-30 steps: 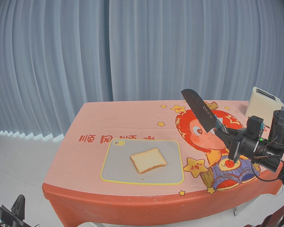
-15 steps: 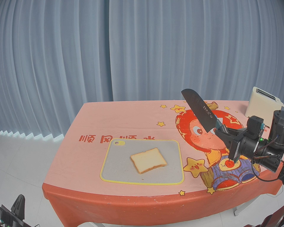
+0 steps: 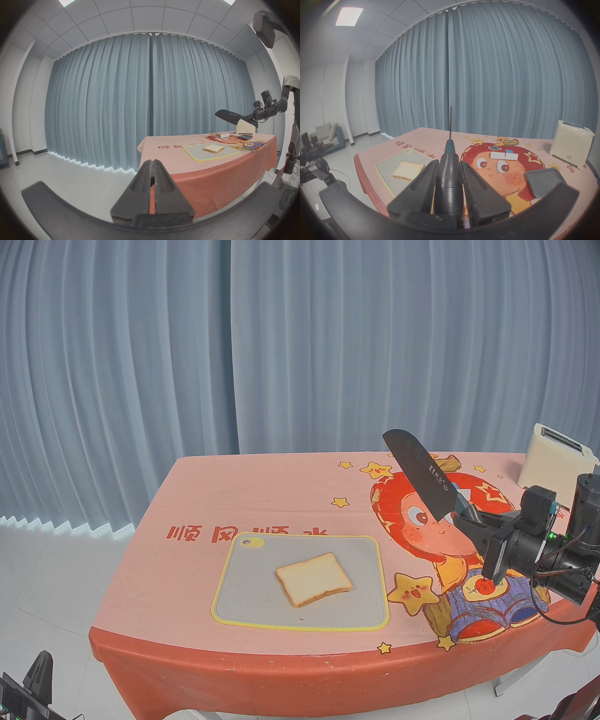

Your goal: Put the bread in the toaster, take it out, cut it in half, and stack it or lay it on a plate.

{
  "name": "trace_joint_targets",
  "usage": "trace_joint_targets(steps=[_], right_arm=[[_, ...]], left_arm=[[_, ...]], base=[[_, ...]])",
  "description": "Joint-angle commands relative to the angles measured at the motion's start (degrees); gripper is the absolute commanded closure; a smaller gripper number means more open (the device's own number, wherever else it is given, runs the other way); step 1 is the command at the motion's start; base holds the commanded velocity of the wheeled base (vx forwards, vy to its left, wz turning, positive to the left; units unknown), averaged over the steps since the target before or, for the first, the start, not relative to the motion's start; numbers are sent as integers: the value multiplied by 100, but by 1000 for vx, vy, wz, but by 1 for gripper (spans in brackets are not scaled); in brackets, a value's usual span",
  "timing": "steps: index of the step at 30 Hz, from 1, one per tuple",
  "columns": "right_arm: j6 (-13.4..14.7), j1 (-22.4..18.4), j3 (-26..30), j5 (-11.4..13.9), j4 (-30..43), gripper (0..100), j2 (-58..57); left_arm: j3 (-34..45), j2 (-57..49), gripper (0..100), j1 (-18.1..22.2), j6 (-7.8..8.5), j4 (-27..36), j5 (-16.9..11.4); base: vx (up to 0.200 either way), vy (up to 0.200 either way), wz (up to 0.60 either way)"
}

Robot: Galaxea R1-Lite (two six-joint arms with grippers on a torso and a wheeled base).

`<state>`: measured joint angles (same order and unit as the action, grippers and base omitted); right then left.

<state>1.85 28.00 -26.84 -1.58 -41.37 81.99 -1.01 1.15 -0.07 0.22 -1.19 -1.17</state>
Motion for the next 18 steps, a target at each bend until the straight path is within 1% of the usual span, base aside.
trace_joint_targets(steps=[1,4,7,8,9,10,12,17,18], right_arm=[[-1,4,4,0,-2,100,18],[-1,4,12,-9,-2,100,18],[-1,12,21,-9,-2,100,18],[-1,12,30,-9,-2,100,10],[-1,12,30,-9,-2,100,10],[-1,12,21,0,-2,100,18],[-1,12,30,0,-2,100,27],[-1,47,30,-9,-2,100,18],[-1,47,39,-9,-2,100,10]], left_arm=[[101,0,100,-1,-4,-21,3],[101,0,100,-1,4,-21,3],[101,0,100,-1,-31,-65,20],[101,0,100,-1,-136,-715,-24],[101,0,100,-1,-136,-715,-24],[101,0,100,-10,-250,-1383,-94],[101,0,100,-1,-250,-1419,-164],[101,0,100,-1,-215,-1383,-164],[101,0,100,-1,-180,-1260,-182]], base=[[0,0,0],[0,0,0],[0,0,0],[0,0,0],[0,0,0],[0,0,0],[0,0,0],[0,0,0],[0,0,0]])
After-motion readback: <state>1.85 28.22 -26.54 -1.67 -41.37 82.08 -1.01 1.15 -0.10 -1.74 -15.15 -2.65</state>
